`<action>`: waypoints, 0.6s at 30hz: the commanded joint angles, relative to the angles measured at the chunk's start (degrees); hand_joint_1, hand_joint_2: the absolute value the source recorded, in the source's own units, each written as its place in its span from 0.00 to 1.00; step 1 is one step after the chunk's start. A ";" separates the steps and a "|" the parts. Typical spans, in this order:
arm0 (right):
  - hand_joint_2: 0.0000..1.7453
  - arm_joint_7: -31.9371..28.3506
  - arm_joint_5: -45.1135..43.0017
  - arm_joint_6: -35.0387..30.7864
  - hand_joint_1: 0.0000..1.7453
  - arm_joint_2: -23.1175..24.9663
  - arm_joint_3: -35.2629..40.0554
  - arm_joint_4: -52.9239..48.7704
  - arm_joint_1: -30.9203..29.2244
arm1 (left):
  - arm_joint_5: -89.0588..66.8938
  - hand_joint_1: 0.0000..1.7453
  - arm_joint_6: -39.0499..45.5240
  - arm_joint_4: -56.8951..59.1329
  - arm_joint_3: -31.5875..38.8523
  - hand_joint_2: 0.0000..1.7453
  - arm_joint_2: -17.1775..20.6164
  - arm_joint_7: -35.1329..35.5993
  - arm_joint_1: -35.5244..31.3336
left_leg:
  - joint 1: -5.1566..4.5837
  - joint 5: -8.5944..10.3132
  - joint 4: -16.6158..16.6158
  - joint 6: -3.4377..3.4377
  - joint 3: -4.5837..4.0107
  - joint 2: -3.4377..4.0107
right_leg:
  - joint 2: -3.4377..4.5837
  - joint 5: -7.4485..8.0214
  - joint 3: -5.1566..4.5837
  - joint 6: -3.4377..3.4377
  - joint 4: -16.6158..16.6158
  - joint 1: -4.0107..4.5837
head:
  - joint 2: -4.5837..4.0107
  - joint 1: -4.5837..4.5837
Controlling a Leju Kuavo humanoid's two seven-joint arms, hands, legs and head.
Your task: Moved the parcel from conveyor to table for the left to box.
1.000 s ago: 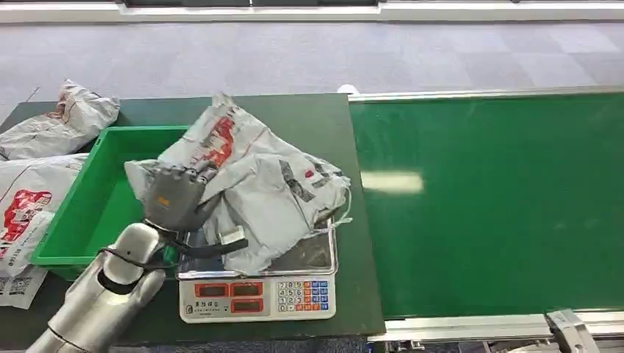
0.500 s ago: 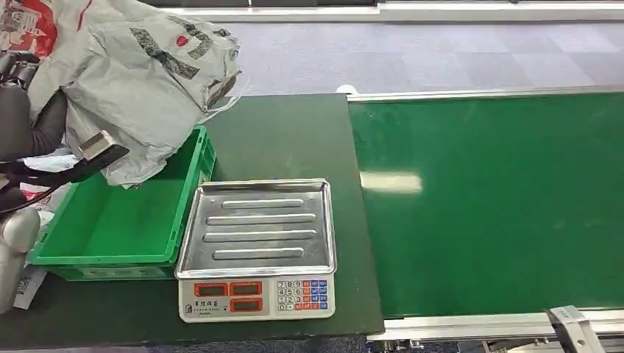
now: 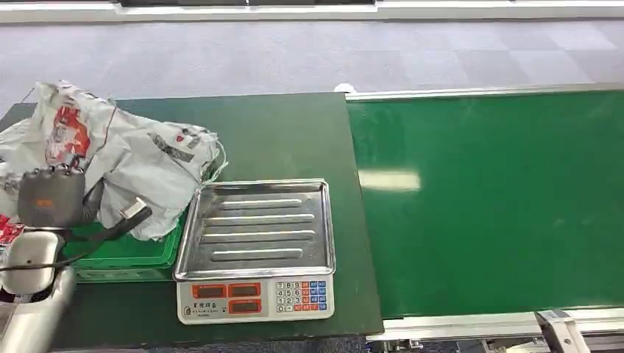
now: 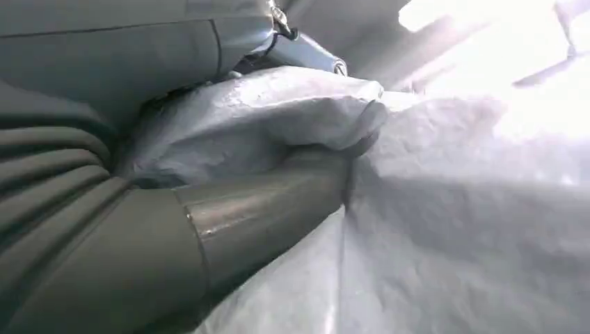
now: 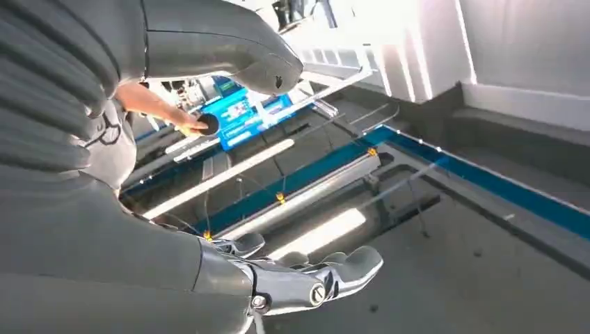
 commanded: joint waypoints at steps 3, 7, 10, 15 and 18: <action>1.00 1.29 0.01 0.15 0.00 -1.02 4.74 1.89 1.79 | -0.75 1.00 0.37 4.85 11.70 1.00 -5.16 0.34 4.18 | 0.04 0.04 -0.08 -0.03 0.01 0.02 | -0.02 0.06 0.07 0.00 -0.09 0.03 | 0.00 0.02; 1.00 0.93 0.47 0.15 0.00 0.09 5.95 2.01 2.21 | -2.80 0.41 -1.27 2.73 14.92 1.00 -6.52 2.87 6.95 | 0.03 0.05 -0.10 -0.02 -0.47 0.08 | -0.01 0.06 0.02 0.00 -0.08 0.00 | 0.00 0.02; 1.00 1.43 1.40 0.15 0.00 0.26 6.51 2.18 2.07 | -3.54 0.00 -0.53 1.79 17.07 0.00 -7.57 4.08 8.18 | 0.07 0.06 -0.13 -0.03 -0.48 0.16 | 0.01 0.10 -0.01 -0.01 -0.14 0.06 | 0.00 0.02; 1.00 3.66 2.60 0.15 0.00 -0.58 7.65 1.85 2.88 | 14.78 0.00 1.07 -6.59 23.22 0.00 -11.65 -2.44 9.52 | 0.11 0.07 -0.08 -0.02 -0.57 0.05 | -0.11 0.10 -0.04 0.01 -0.15 0.10 | 0.00 0.02; 1.00 4.32 2.61 0.15 0.00 -1.10 8.12 1.48 3.30 | 24.79 0.00 0.07 -13.31 24.97 0.00 -13.88 -6.38 10.82 | 0.11 0.01 -0.01 -0.01 -0.56 0.07 | -0.04 0.05 -0.03 0.01 -0.08 0.10 | 0.00 0.02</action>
